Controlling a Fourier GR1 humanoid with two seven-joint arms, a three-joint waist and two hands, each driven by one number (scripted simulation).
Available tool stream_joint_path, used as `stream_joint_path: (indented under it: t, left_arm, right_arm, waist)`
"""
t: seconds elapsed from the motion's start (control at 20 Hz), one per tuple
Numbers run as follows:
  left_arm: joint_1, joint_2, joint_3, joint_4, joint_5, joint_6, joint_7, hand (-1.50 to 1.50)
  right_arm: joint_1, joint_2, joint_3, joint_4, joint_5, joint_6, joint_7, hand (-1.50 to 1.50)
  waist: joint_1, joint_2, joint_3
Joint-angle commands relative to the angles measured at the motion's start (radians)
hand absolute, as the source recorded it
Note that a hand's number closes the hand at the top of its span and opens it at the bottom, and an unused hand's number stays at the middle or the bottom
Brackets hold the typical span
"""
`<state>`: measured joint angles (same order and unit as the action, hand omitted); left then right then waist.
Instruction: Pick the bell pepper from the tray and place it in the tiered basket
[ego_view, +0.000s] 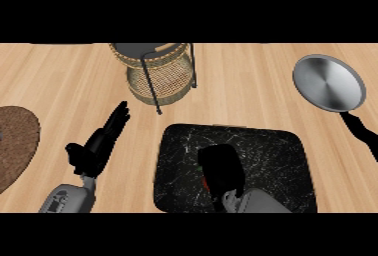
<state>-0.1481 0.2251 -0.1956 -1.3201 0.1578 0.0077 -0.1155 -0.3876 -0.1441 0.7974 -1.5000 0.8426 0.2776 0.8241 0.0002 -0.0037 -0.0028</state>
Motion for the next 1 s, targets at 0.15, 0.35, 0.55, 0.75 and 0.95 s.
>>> stream_joint_path:
  t: [0.15, 0.35, 0.55, 0.75, 0.95]
  left_arm:
    - [0.018, -0.027, 0.033, -0.066, -0.030, -0.013, 0.046, 0.00]
    - [0.057, -0.012, 0.033, -0.027, -0.027, -0.021, -0.011, 0.00]
    - [0.060, -0.018, 0.058, -0.019, -0.028, 0.022, 0.004, 0.00]
    - [0.057, -0.010, 0.042, -0.026, -0.033, -0.004, -0.003, 0.00]
    - [0.082, -0.018, 0.033, -0.039, -0.034, -0.004, -0.006, 0.00]
  right_arm:
    - [0.012, 0.097, -0.053, 0.053, 0.114, -0.007, -0.087, 1.50]
    - [0.089, 0.110, -0.131, -0.006, 0.145, -0.064, 0.169, 1.50]
    - [0.211, 0.134, -0.291, 0.009, 0.229, -0.204, 0.460, 1.50]
    - [0.282, 0.144, -0.247, -0.093, 0.351, -0.267, 0.610, 1.50]
    - [0.324, 0.144, -0.194, -0.277, 0.465, -0.380, 0.642, 1.50]
  waist:
    - [0.002, 0.003, 0.003]
    - [-0.018, -0.004, 0.002]
    - [-0.100, -0.021, 0.001]
    - [-0.059, -0.016, 0.000]
    - [-0.044, -0.019, 0.002]
